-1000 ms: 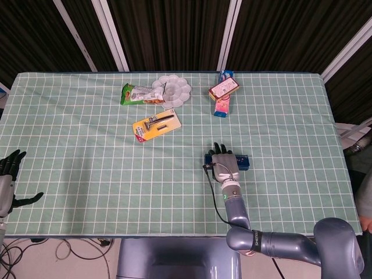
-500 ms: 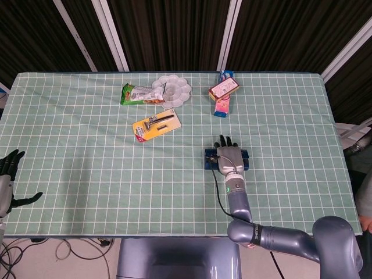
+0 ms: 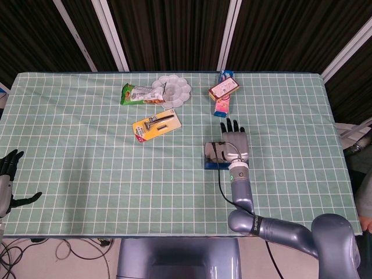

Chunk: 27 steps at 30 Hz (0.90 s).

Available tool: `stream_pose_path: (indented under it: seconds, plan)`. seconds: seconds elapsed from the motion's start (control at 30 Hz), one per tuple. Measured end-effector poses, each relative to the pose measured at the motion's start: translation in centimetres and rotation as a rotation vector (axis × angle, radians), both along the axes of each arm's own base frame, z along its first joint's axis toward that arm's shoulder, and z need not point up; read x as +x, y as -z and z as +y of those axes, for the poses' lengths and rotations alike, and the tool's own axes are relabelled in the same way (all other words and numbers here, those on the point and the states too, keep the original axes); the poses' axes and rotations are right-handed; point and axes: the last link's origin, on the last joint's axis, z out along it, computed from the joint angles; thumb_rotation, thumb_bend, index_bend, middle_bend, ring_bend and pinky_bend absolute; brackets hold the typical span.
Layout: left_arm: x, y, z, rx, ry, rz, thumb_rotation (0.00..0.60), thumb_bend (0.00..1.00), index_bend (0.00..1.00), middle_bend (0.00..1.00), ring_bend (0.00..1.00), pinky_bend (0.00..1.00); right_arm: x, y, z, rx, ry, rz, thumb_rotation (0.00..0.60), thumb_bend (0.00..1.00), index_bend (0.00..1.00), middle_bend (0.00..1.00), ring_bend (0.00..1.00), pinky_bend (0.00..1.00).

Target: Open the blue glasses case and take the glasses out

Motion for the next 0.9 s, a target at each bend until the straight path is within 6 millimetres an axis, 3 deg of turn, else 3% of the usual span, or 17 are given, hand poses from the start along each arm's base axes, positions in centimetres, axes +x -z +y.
stream_pose_path:
  seconds: [0.07, 0.17, 0.33, 0.43, 0.6, 0.9]
  plan:
    - [0.0, 0.0, 0.0, -0.001, 0.001, 0.001, 0.6, 0.02, 0.0, 0.0, 0.0, 0.0, 0.2, -0.4, 0.3, -0.003, -0.009, -0.017, 0.6, 0.36, 0.1, 0.04, 0.01, 0.22]
    - [0.0, 0.1, 0.0, -0.001, 0.003, 0.003, 0.6, 0.02, 0.0, 0.0, 0.0, 0.0, 0.6, -1.1, 1.2, 0.002, -0.033, -0.044, 0.6, 0.37, 0.12, 0.19, 0.17, 0.33]
    - [0.1, 0.2, 0.0, -0.005, 0.008, 0.007, 0.6, 0.02, 0.0, 0.0, 0.0, 0.0, 1.6, -2.6, 3.7, 0.035, -0.082, -0.105, 0.6, 0.39, 0.17, 0.66, 0.68, 0.78]
    - [0.2, 0.3, -0.1, -0.007, 0.012, 0.01, 0.6, 0.02, 0.0, 0.0, 0.0, 0.0, 1.6, -3.4, 5.2, 0.049, -0.103, -0.135, 0.6, 0.42, 0.17, 0.86, 0.88, 0.96]
    - [0.2, 0.2, -0.1, -0.003, 0.009, 0.008, 0.6, 0.02, 0.0, 0.0, 0.0, 0.0, 0.4, -3.3, 6.4, 0.085, -0.06, -0.146, 0.6, 0.46, 0.2, 0.97, 1.0, 1.0]
    - [0.1, 0.2, 0.0, -0.005, 0.005, 0.007, 0.6, 0.02, 0.0, 0.0, 0.0, 0.0, -0.6, -0.9, 7.5, 0.164, 0.047, -0.174, 0.6, 0.47, 0.23, 0.99, 1.0, 1.0]
